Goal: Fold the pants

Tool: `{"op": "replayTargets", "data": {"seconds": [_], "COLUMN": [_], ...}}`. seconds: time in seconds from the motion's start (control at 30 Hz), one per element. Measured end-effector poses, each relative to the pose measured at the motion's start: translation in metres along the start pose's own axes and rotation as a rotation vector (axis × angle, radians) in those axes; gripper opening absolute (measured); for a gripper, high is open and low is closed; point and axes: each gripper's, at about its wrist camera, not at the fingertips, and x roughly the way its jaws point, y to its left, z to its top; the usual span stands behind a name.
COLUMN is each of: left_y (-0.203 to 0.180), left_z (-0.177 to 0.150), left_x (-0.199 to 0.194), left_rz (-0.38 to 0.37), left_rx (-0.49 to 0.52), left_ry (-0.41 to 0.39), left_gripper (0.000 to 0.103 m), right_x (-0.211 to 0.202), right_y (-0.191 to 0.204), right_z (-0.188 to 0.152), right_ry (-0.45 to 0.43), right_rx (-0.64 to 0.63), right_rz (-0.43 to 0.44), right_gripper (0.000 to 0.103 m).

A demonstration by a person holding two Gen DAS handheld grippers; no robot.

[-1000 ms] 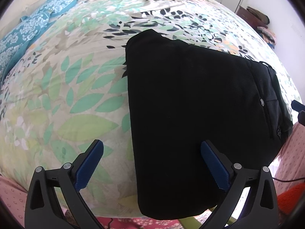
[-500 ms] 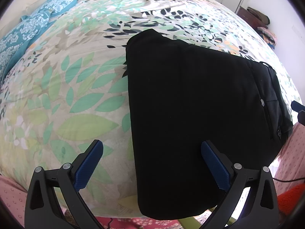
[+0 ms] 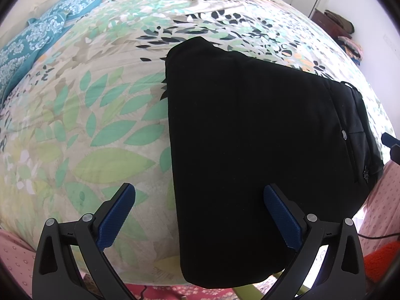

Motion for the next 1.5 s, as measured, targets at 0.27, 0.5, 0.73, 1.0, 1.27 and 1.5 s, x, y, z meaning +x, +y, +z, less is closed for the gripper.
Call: {"op": "replayTargets", "data": {"seconds": [0.27, 0.5, 0.73, 1.0, 1.27, 1.5], "left_y": [0.0001, 0.001, 0.0011, 0.0009, 0.0015, 0.0013], "left_z": [-0.0004, 0.0001, 0.0001, -0.0005, -0.0005, -0.001], "left_x": [0.0008, 0.0008, 0.0014, 0.0023, 0.0023, 0.0024], "left_rz": [-0.004, -0.005, -0.007, -0.011, -0.011, -0.014], "left_rx": [-0.006, -0.006, -0.01, -0.018, -0.017, -0.019], "left_ry": [0.002, 0.003, 0.005, 0.007, 0.007, 0.009], "left_gripper": [0.103, 0.103, 0.103, 0.103, 0.103, 0.103], "right_x": [-0.0007, 0.0005, 0.0011, 0.001, 0.0011, 0.0015], "right_y": [-0.0009, -0.0016, -0.0022, -0.004, -0.0047, -0.0053], "right_z": [0.0, -0.0003, -0.0003, -0.0014, -0.0013, -0.0017], "right_ry": [-0.002, 0.0, -0.001, -0.004, -0.004, -0.002], "right_rx": [0.014, 0.025, 0.03, 0.045, 0.047, 0.048], "right_rz": [0.001, 0.002, 0.003, 0.005, 0.006, 0.007], "right_gripper": [0.061, 0.061, 0.062, 0.062, 0.062, 0.062]}}
